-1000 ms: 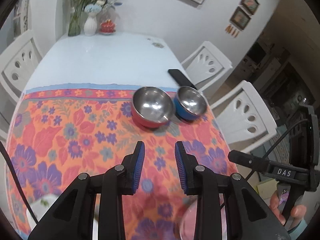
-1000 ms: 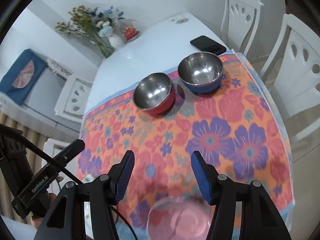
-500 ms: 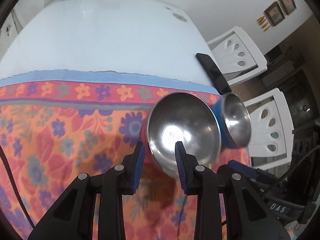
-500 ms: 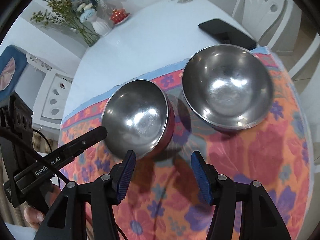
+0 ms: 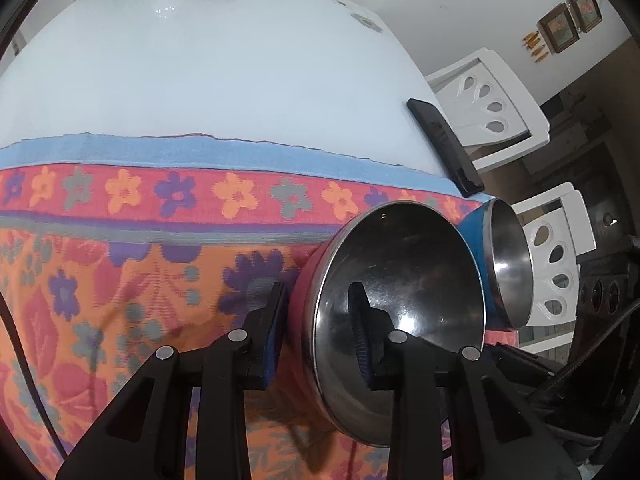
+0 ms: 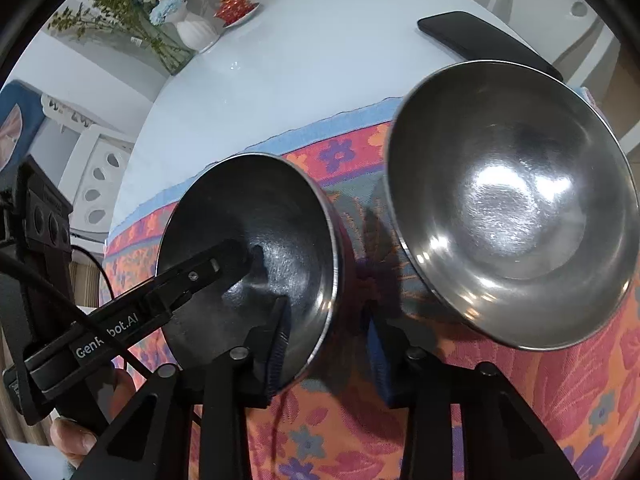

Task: Organize plates and bowls
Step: 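Grasp the rim of the red-outside steel bowl with the left tool, then carry the red steel bowl over the pink bowl and lower it inside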

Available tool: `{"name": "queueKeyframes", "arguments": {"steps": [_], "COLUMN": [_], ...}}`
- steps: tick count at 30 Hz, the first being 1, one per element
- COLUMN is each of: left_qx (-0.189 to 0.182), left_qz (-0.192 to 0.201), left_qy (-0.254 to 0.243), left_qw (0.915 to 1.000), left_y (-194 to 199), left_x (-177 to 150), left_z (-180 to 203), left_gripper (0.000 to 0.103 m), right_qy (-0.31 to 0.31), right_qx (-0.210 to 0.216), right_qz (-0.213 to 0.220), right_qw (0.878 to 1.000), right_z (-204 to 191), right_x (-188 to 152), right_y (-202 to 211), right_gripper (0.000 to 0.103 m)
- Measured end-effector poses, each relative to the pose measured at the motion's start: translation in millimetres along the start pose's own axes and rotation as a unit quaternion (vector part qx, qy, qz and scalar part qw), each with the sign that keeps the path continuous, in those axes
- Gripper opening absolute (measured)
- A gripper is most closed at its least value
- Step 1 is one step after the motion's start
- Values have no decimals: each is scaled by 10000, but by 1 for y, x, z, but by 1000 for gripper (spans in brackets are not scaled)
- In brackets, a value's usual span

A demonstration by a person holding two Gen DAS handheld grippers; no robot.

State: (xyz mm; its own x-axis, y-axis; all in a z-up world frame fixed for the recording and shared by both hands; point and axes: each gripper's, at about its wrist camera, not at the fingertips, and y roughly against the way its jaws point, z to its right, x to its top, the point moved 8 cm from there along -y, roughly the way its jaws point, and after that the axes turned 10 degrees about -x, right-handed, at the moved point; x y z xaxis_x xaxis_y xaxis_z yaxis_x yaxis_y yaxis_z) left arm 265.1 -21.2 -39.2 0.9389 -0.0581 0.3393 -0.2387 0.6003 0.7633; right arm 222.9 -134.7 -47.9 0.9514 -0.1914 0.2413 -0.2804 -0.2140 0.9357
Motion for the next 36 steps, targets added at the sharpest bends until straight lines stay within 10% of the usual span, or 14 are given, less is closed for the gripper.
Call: {"name": "queueKeyframes", "arguments": {"steps": [21,36], "left_qx": [45,-42], "left_qz": [680,1022], "left_qy": [-484,-644], "left_qw": [9965,9927], "left_y": [95,173], "left_x": [-18,-92], "left_z": [48,93], "left_gripper": [19,19], "right_qy": [373,424], "right_qx": [-104,37], "right_qz": [492,794], "right_qw": [9980,9959], "right_z": [-36,-55], "right_x": [-20,-103], "right_y": [85,171], "right_gripper": [31,31]}}
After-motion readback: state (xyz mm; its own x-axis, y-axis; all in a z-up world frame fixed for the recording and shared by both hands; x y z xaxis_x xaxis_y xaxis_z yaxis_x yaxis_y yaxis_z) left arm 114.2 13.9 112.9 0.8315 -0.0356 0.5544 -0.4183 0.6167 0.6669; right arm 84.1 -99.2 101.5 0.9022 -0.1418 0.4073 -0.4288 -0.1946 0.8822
